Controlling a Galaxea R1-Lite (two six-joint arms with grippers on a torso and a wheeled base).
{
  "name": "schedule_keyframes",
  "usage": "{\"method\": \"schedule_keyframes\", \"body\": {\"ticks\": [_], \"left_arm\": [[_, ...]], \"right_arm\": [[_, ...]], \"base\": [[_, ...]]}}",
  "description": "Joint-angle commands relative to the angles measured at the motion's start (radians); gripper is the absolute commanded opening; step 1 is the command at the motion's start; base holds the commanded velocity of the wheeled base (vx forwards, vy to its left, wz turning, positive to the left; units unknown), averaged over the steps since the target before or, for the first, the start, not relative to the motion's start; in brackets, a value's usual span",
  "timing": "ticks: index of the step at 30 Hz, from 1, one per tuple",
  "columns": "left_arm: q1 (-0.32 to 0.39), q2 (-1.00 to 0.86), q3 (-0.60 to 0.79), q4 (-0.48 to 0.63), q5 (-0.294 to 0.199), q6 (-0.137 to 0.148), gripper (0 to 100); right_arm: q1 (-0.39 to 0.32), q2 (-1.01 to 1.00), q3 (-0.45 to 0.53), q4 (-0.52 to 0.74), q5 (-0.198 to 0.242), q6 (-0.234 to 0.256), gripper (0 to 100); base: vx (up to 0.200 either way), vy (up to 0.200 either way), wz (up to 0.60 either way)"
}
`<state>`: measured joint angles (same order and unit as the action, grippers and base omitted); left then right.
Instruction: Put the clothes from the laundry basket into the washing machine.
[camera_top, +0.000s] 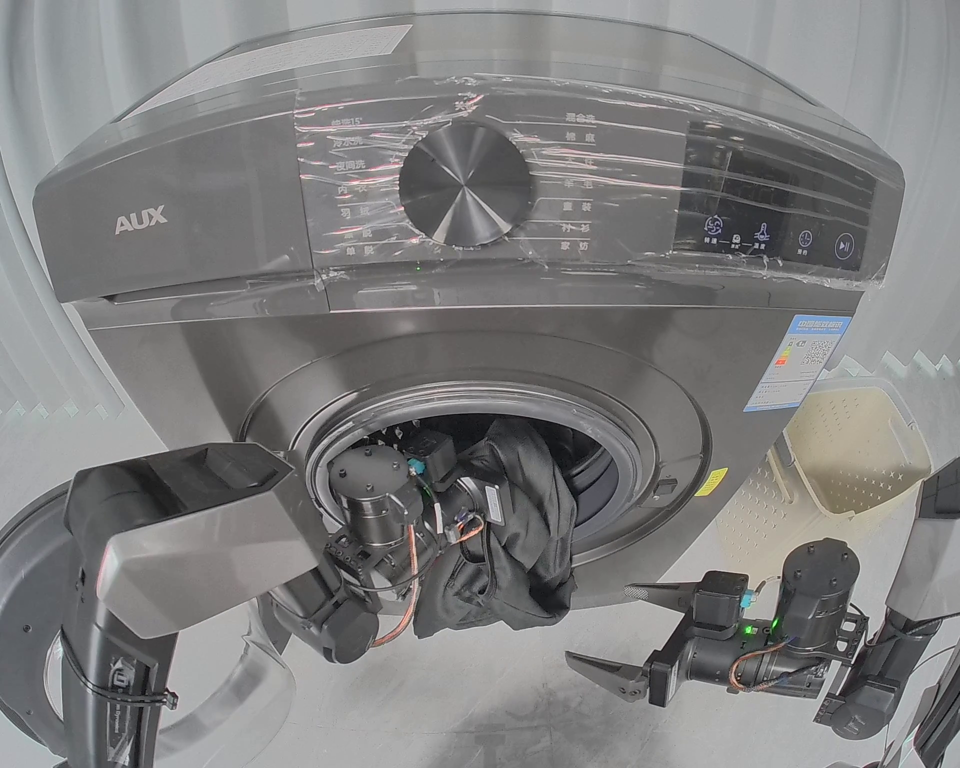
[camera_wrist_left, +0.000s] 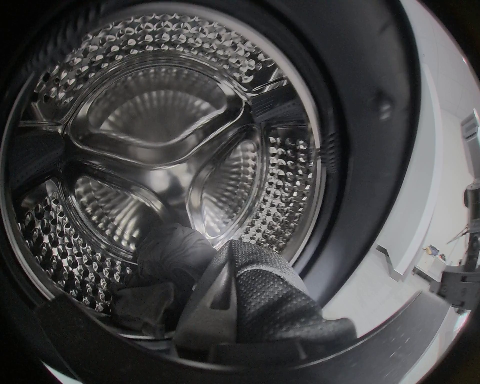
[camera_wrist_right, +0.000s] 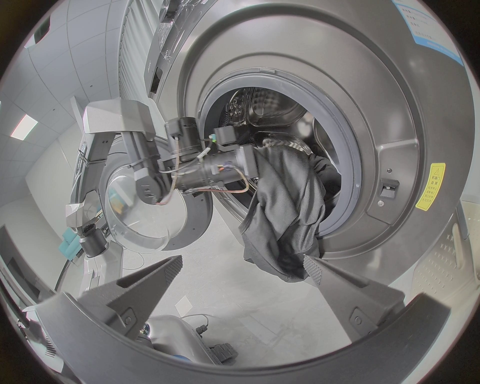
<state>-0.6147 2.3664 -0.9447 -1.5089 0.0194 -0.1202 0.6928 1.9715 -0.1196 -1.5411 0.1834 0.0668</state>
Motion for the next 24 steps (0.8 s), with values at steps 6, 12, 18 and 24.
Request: {"method": "schedule_keyframes", "body": {"ticks": [6,12,18,24], "left_arm": [[0.023,0.162,-0.276,0.084,0.04,-0.003,0],[0.062,0.237,-0.464,0.173,0.086,-0.001,0],[0.081,0.277,-0.631,0.265,0.131,0.001,0],[0.112,0.28,-0.701,0.319,0.149,-0.001,0]], "right_arm": [[0.002,-0.005,0.001,-0.001,0.001,-0.002,100],[0.005,-0.005,0.005,-0.001,-0.001,-0.002,100],[0.005,-0.002,0.008,-0.001,-0.001,-0.004,100],[0.005,-0.002,0.012,-0.001,-0.001,-0.004,100]], "base": [[0.0,0.0,0.0],[0.0,0.0,0.0],[0.0,0.0,0.0],[0.0,0.0,0.0]]}}
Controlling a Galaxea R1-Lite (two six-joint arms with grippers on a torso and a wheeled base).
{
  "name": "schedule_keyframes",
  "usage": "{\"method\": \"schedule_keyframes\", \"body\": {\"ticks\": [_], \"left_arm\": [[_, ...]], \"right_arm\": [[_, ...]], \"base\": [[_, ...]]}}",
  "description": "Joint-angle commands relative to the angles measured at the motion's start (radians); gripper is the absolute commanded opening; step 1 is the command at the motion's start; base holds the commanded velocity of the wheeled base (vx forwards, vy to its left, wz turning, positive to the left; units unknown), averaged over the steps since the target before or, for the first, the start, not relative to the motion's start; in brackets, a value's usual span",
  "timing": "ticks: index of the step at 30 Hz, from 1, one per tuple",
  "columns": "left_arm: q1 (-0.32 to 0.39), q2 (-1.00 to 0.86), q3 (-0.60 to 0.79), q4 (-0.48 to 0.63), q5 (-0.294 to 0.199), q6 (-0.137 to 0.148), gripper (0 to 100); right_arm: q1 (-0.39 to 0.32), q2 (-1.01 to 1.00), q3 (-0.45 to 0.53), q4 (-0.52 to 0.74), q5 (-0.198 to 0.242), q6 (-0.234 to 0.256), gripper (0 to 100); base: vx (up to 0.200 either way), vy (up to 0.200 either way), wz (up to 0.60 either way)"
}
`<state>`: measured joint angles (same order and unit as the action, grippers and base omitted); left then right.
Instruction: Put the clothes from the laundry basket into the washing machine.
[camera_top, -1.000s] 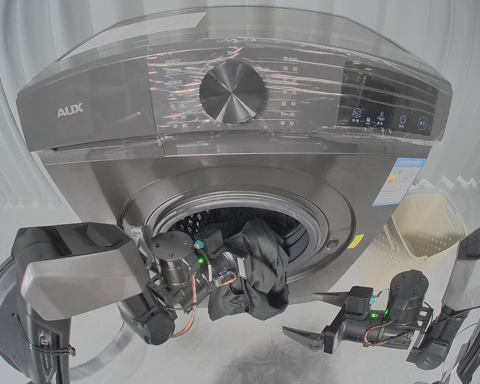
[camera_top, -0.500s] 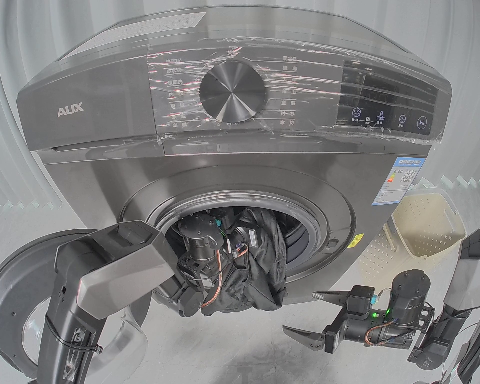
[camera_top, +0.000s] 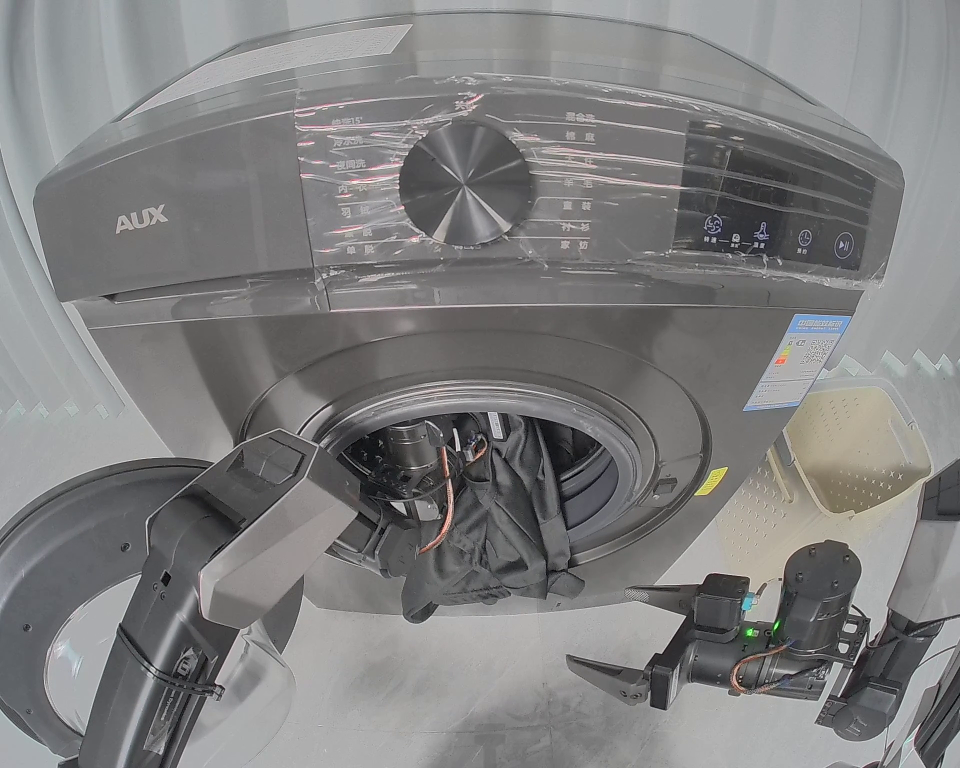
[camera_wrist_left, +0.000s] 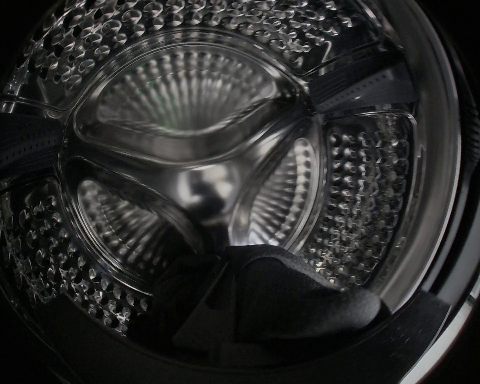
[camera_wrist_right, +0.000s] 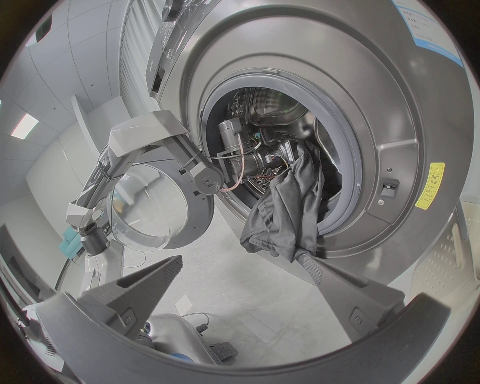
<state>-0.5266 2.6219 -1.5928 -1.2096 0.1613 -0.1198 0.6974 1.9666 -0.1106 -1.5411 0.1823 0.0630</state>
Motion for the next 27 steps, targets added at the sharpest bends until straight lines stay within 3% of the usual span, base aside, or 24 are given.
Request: {"method": "schedule_keyframes", "body": {"ticks": [1,14,15,22,27], "left_arm": [[0.027,0.024,-0.061,0.027,0.009,-0.001,0],[0.027,0.026,-0.07,0.036,0.009,0.002,0],[0.027,0.026,-0.07,0.036,0.009,0.002,100],[0.016,0.012,-0.039,0.036,0.009,-0.001,100],[-0.012,-0.08,0.175,0.133,-0.006,0.006,100]], "right_arm": [[0.002,0.005,0.003,-0.001,0.0,0.0,100],[0.004,0.005,0.003,-0.001,0.0,0.0,100],[0.004,0.005,0.003,-0.001,0.0,0.0,100],[0.004,0.005,0.003,-0.001,0.0,0.0,100],[0.002,0.003,0.003,-0.001,0.0,0.0,100]], "base": [[0.0,0.0,0.0],[0.0,0.0,0.0],[0.0,0.0,0.0],[0.0,0.0,0.0],[0.0,0.0,0.0]]}}
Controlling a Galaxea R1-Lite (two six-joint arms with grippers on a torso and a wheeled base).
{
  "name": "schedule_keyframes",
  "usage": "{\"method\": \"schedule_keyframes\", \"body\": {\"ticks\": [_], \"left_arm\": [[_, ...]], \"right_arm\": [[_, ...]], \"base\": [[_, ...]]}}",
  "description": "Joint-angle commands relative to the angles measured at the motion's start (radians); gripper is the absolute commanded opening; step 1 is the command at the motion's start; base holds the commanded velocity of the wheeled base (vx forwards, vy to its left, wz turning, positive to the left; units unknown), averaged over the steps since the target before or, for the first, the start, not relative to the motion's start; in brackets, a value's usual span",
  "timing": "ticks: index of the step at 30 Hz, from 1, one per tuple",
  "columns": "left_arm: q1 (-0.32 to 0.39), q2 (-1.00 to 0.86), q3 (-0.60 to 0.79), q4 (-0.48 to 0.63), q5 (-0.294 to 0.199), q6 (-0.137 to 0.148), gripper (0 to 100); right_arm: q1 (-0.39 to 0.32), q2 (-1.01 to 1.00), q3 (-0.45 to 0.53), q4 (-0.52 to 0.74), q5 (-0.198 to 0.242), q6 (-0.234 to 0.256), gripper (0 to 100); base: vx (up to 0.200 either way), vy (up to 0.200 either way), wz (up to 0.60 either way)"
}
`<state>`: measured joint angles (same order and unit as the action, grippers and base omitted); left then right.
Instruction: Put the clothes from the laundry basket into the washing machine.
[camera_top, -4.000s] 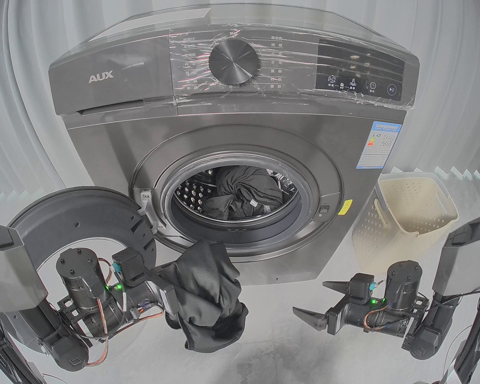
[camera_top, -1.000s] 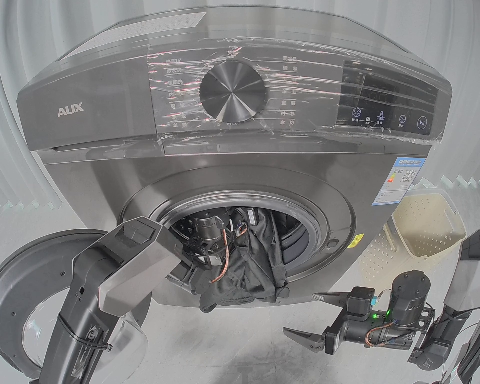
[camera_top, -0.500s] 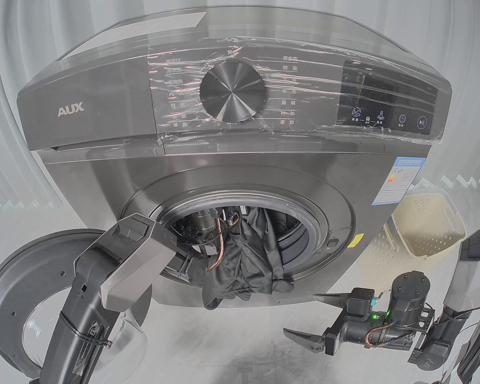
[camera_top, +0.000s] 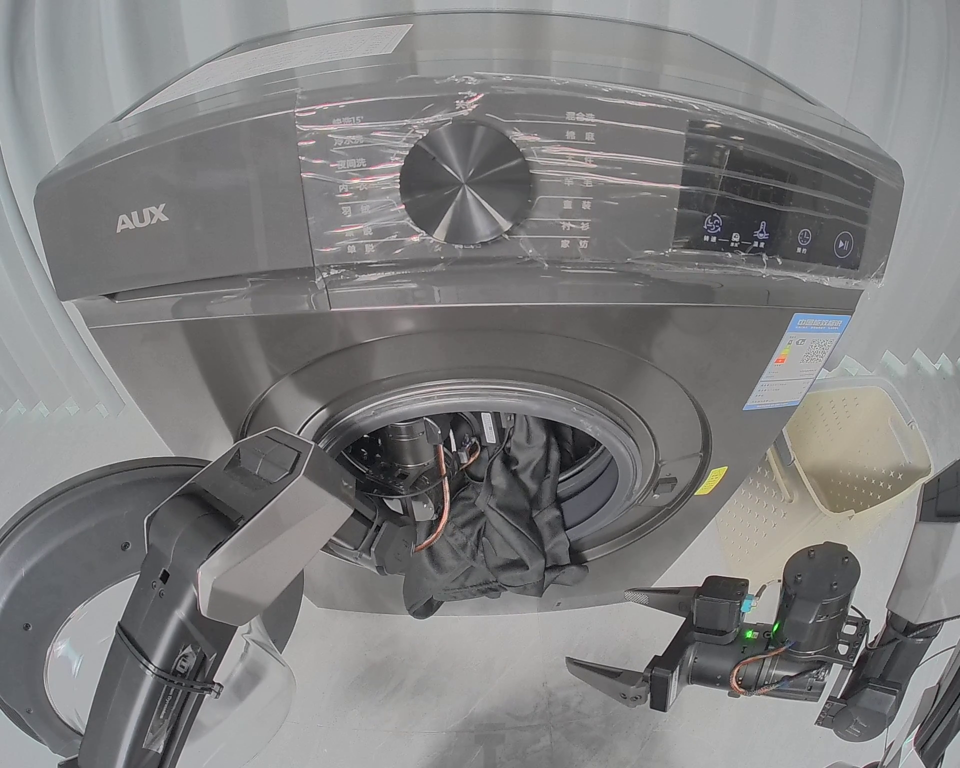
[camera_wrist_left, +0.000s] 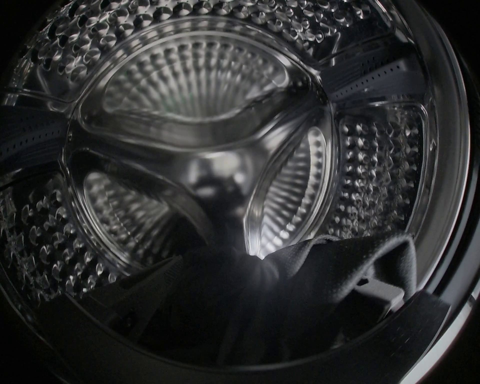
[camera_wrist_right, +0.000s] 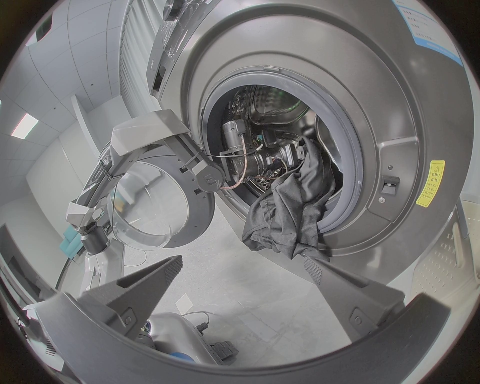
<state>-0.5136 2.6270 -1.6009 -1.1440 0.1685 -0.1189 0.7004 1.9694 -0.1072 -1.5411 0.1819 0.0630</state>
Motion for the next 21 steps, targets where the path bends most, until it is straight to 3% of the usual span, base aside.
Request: {"method": "schedule_keyframes", "body": {"ticks": [1,15,21], "left_arm": [[-0.032,-0.097,0.22,0.073,-0.017,0.007,100],[-0.114,-0.156,0.444,0.075,-0.135,0.027,100],[-0.109,-0.114,0.441,0.063,-0.139,0.079,100]], "right_arm": [[-0.001,0.0,0.0,-0.001,0.002,0.0,100],[0.001,-0.003,0.0,-0.001,0.001,-0.002,100],[0.004,-0.004,-0.002,-0.001,0.001,-0.002,100]], "base": [[0.0,0.0,0.0],[0.0,0.0,0.0],[0.0,0.0,0.0]]}}
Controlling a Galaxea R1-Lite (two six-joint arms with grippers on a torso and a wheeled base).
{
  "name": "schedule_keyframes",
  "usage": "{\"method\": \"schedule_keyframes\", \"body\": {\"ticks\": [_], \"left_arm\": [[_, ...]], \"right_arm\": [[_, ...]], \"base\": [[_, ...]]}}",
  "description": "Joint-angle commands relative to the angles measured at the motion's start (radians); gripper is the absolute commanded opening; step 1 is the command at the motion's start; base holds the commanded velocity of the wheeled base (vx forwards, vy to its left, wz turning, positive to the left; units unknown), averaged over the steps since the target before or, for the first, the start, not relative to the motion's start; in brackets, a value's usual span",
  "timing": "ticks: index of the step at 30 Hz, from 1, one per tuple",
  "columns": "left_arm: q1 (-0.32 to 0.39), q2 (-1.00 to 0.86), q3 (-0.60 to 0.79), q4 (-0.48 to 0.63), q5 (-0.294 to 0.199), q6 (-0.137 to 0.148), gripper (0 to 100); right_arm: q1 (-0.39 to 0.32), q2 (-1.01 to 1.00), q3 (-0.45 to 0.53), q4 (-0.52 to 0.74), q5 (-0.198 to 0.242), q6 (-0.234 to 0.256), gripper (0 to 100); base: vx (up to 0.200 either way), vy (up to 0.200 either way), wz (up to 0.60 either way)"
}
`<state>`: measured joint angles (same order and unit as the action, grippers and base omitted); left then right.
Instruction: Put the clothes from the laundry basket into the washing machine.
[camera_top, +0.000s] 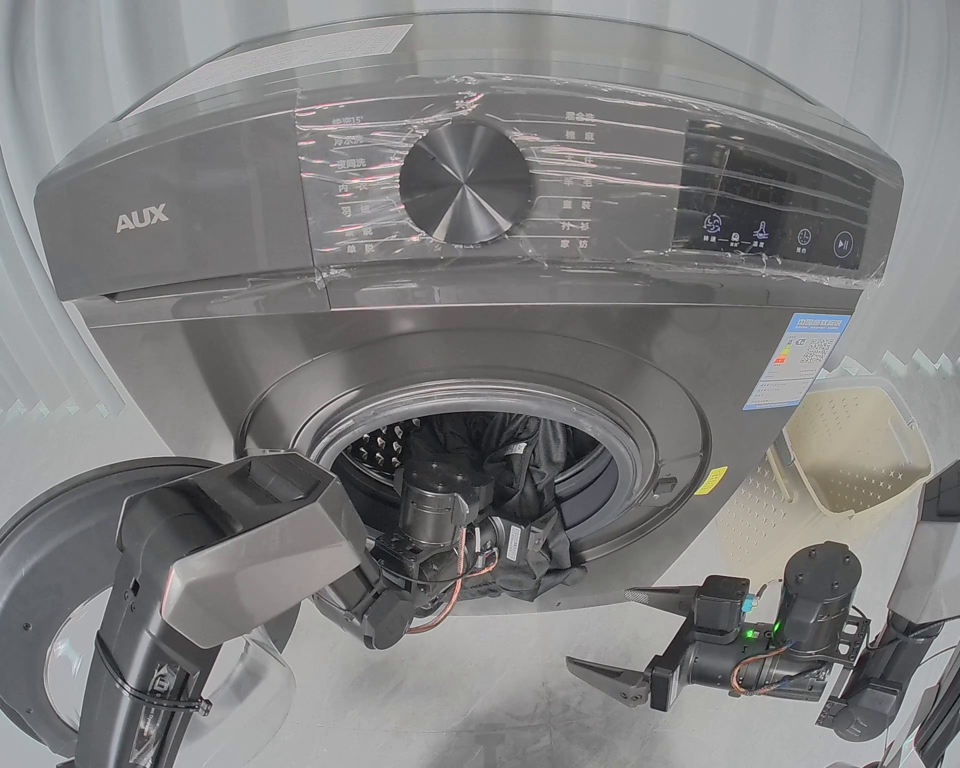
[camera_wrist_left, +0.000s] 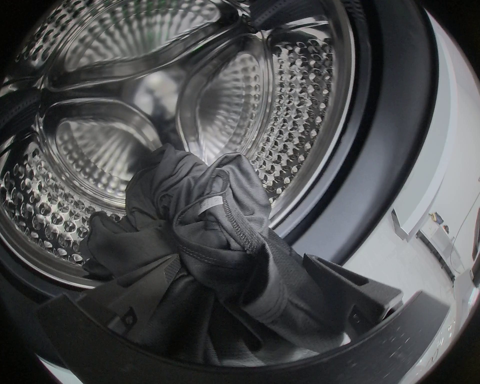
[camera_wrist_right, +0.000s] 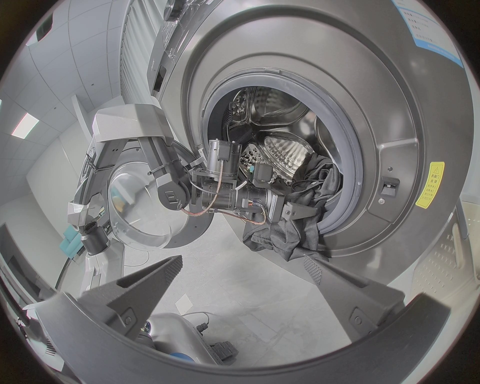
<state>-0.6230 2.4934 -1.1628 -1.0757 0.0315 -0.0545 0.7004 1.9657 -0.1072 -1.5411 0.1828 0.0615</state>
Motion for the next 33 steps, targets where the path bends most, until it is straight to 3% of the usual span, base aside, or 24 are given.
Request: {"method": "schedule_keyframes", "body": {"ticks": [1,6,7,19,24,33], "left_arm": [[0.0,0.027,0.003,-0.012,-0.001,0.016,100],[0.003,0.035,-0.005,-0.016,-0.001,0.016,100],[0.005,0.035,-0.005,-0.016,-0.001,0.016,0],[0.039,0.041,-0.12,-0.032,0.027,0.004,0],[0.085,0.058,-0.273,-0.029,0.104,0.001,0],[0.092,0.061,-0.296,-0.033,0.107,-0.011,0]], "right_arm": [[0.004,-0.001,-0.002,-0.001,0.0,-0.002,100],[0.004,-0.001,0.0,-0.001,0.0,0.0,100],[0.004,-0.001,-0.002,-0.001,0.0,0.0,100],[0.007,-0.001,-0.002,-0.001,0.0,0.0,100],[0.007,-0.001,-0.003,-0.001,0.0,0.0,100],[0.019,-0.002,-0.005,-0.001,-0.002,0.0,100]], "base": [[0.0,0.0,0.0],[0.0,0.0,0.0],[0.0,0.0,0.0],[0.0,0.0,0.0],[0.0,0.0,0.0],[0.0,0.0,0.0]]}}
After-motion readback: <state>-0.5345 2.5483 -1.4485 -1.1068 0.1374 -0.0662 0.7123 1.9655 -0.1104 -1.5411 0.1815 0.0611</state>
